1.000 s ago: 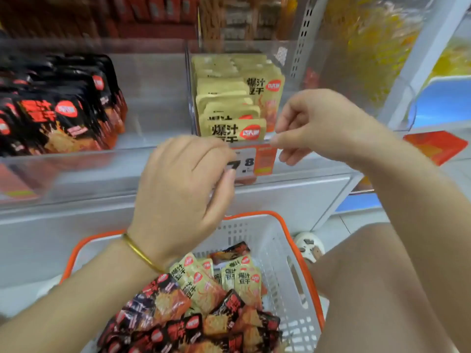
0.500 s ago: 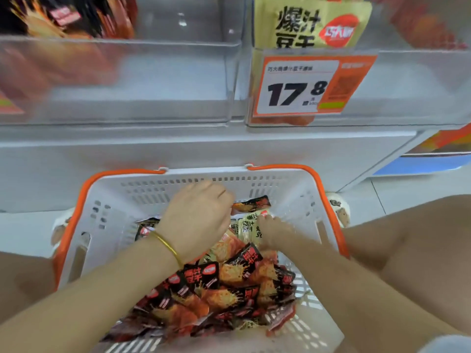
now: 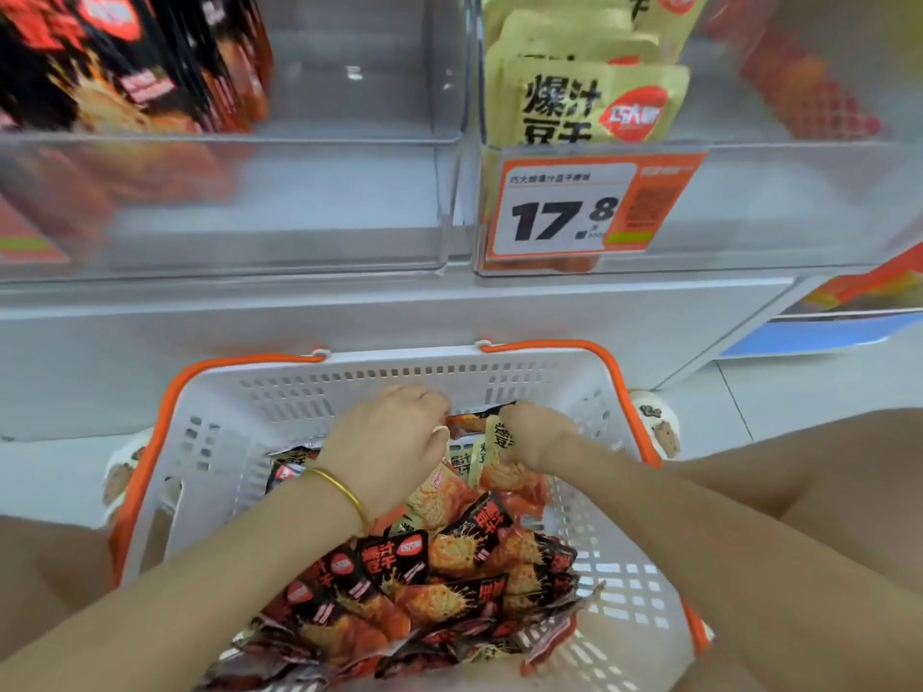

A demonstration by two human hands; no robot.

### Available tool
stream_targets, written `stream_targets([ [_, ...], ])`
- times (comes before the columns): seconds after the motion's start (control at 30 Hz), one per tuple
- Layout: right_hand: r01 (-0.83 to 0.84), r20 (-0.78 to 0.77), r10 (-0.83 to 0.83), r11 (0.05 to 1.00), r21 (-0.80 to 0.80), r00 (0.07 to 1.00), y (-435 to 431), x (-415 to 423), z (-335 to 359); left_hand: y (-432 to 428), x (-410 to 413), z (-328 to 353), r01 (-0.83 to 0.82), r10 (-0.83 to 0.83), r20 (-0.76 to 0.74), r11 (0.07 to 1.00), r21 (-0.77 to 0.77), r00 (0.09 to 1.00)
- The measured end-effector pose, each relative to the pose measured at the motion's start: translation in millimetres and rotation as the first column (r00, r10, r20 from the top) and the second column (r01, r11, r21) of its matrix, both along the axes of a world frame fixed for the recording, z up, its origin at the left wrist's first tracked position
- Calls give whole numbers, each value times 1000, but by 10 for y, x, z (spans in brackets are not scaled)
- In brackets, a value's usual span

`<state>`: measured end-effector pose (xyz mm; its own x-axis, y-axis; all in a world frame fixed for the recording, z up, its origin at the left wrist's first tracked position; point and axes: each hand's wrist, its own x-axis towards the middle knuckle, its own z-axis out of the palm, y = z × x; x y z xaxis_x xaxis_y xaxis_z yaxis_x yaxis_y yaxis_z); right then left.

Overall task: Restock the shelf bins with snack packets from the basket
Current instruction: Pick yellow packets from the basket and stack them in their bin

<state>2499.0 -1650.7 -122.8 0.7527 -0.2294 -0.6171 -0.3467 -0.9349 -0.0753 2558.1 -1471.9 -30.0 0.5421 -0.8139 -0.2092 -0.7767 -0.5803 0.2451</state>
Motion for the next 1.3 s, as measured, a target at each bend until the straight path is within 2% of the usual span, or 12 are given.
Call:
stream_targets([
  [0.13, -68, 128, 51, 989, 134, 990, 63, 19, 971, -76, -58, 126, -103, 90, -280, 994, -35, 956],
  [0.23, 61, 313, -186, 927, 369, 931, 14, -254, 1711, -171, -169, 422, -248, 72, -590, 943, -224, 804],
  [0.37, 217, 37, -680, 285, 934, 732, -88, -681, 2230, -317, -309, 941, -435, 9, -675, 771, -466, 738],
  [0.4, 187, 45, -691, 257, 948, 721, -105, -720, 2325, -384, -319, 1089, -427, -14, -652, 745, -512, 758],
  [0.47, 80, 147, -742, 262, 962, 654, -218, -743, 2582, -543, -304, 1439, -391, -50, -558, 661, -640, 829],
  [0.57, -75, 303, -861, 299, 951, 408, -564, -590, 3080, -727, -148, 1947, -200, 73, -188, 466, -862, 979],
  [0.67, -6, 500, -843, 509, 861, 198, -930, -305, 3339, -928, 100, 2188, 71, 174, 269, 705, -705, 947],
  [0.73, 205, 627, -731, 680, 704, 270, -1114, 13, 3271, -1067, 260, 2170, 89, 117, 442, 904, -418, 890],
  [0.83, 387, 585, -652, 758, 526, 481, -1283, 479, 2977, -1173, 365, 2040, 41, 70, 515, 979, -202, 854],
  [0.97, 504, 563, -597, 796, 334, 571, -1436, 747, 2668, -1195, 364, 1940, 26, 90, 559, 980, -197, 824],
  [1.13, 491, 606, -619, 779, 390, 499, -1434, 889, 2646, -1203, 350, 1928, 2, 114, 556, 979, -205, 823],
  [1.3, 457, 578, -593, 803, 381, 560, -1365, 925, 2630, -1224, 361, 1900, 6, 126, 542, 972, -235, 831],
])
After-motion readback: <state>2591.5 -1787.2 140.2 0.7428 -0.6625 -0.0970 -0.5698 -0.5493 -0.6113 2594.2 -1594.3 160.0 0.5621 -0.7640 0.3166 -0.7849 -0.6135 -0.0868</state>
